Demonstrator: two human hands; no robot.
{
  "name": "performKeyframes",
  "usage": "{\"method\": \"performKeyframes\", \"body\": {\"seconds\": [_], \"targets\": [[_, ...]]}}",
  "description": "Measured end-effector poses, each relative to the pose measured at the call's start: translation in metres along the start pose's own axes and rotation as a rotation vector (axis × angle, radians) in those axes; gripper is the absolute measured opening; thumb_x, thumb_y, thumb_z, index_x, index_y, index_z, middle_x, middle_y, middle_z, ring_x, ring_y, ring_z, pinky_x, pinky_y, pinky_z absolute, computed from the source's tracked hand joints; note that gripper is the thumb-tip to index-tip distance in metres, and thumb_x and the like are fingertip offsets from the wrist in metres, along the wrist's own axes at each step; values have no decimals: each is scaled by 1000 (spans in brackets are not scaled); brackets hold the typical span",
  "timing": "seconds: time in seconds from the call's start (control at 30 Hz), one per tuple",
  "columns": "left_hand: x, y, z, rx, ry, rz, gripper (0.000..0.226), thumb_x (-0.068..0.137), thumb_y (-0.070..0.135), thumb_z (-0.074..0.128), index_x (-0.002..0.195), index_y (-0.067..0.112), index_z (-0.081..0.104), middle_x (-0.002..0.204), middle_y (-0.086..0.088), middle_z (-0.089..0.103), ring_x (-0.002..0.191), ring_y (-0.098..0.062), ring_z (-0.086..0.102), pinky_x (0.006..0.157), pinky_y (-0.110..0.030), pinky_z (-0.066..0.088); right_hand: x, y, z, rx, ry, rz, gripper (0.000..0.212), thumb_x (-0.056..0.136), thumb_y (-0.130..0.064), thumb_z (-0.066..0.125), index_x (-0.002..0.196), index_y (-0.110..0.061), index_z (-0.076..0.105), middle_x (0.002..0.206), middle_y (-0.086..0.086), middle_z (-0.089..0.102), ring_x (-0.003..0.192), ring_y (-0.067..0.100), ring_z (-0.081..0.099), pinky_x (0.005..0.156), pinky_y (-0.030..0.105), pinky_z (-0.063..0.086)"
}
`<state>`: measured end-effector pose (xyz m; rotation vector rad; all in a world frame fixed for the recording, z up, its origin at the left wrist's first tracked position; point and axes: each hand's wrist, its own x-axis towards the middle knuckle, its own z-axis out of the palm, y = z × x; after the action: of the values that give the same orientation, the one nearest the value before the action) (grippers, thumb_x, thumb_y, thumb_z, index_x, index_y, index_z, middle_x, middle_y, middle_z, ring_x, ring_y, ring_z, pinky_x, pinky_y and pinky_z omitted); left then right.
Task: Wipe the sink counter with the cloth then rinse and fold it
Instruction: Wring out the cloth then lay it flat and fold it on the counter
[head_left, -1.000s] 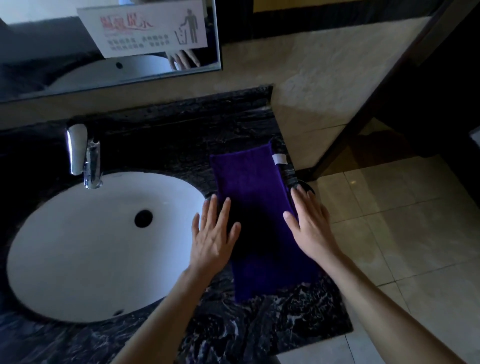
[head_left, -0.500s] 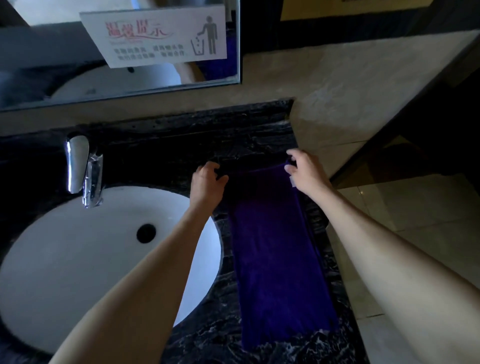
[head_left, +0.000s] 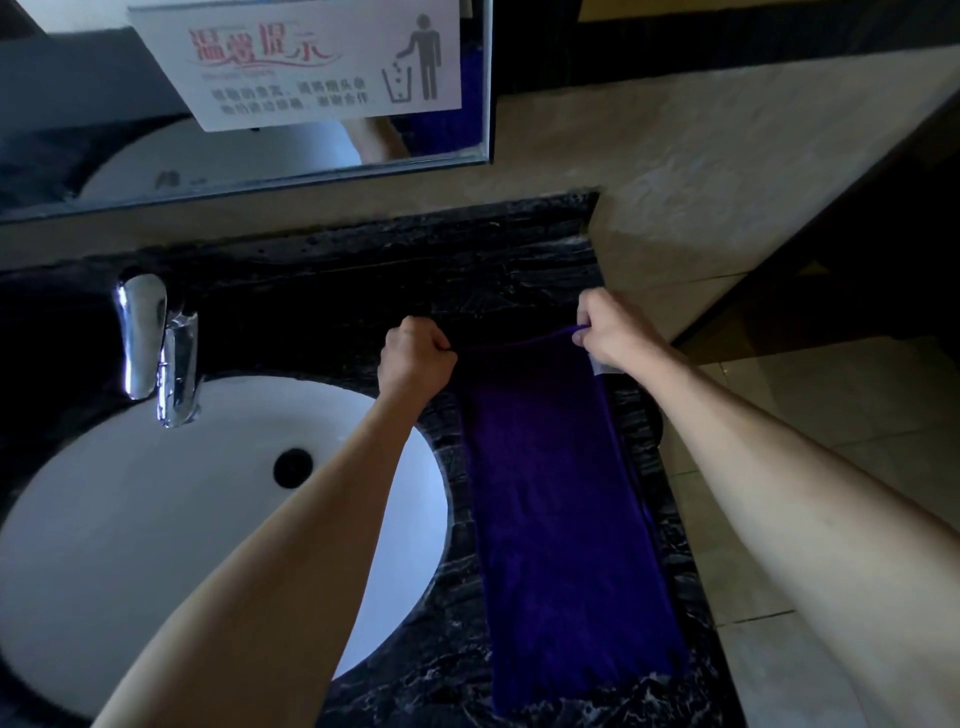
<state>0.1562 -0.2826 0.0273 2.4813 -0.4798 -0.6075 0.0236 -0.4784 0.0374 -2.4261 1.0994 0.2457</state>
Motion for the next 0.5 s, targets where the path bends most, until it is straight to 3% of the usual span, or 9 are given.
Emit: {"method": "performKeyframes", "body": {"seconds": [0.2, 0.33, 0.4, 0.5], "targets": [[-5, -2, -3, -84, 44, 28, 7, 84, 10, 71, 86, 16, 68, 96, -11, 68, 88, -27, 66, 80, -39, 58, -5, 7, 0, 171, 59, -27, 7, 92, -5, 64, 96, -9, 61, 101, 6, 55, 89, 21, 53, 72, 29, 38], [-19, -1, -13, -164, 91, 122, 15, 85, 1, 71, 100, 5, 72, 89, -5, 67, 85, -18, 65, 63, -7, 46, -20, 10, -14, 354, 43, -91, 7, 88, 2, 67, 88, -5, 67, 73, 1, 56, 65, 12, 51, 56, 24, 37], [-33, -1, -20, -194, 121, 163, 24, 86, -1, 70, 109, 4, 73, 93, -7, 69, 85, -12, 62, 66, -5, 43, -33, 14, -25, 456, 39, -122, 11, 87, 3, 69, 84, -7, 66, 65, -1, 55, 57, 9, 48, 50, 21, 40], [-59, -2, -30, -221, 180, 249, 18, 85, 0, 72, 101, 7, 77, 85, -2, 71, 76, -6, 62, 65, -1, 41, -61, 22, -40, 520, 36, -139, 2, 87, -1, 70, 88, -3, 71, 69, 5, 60, 55, 7, 49, 46, 14, 42]]}}
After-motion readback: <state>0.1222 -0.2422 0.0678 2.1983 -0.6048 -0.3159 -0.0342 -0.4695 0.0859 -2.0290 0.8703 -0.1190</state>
